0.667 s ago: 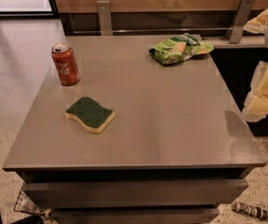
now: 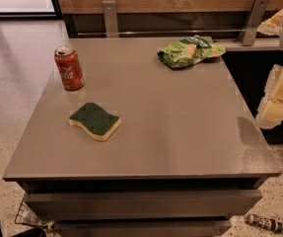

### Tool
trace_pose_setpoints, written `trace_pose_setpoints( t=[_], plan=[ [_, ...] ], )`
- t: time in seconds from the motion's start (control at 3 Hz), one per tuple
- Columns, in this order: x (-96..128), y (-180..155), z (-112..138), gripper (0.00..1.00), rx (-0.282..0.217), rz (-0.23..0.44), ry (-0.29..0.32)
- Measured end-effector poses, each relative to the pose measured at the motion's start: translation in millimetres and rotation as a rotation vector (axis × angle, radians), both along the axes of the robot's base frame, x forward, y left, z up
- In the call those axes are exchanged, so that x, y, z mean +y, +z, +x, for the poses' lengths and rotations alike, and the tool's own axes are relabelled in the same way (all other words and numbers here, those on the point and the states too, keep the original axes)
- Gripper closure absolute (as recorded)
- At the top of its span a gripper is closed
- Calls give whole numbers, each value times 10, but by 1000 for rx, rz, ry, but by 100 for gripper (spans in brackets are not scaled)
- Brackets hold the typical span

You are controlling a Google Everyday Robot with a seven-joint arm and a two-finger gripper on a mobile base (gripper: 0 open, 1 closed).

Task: Move green rice chip bag near sponge

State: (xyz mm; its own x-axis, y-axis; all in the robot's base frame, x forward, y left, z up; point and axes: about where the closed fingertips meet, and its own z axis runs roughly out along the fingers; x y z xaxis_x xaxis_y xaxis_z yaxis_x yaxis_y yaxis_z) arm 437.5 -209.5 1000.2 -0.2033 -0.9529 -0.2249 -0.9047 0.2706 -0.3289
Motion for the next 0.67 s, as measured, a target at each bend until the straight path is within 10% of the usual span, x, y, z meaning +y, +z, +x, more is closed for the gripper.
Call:
trace_pose_setpoints(
  t=[0.67],
  plan=[
    [-204,231,959,0,-266,-10,-194]
  ],
)
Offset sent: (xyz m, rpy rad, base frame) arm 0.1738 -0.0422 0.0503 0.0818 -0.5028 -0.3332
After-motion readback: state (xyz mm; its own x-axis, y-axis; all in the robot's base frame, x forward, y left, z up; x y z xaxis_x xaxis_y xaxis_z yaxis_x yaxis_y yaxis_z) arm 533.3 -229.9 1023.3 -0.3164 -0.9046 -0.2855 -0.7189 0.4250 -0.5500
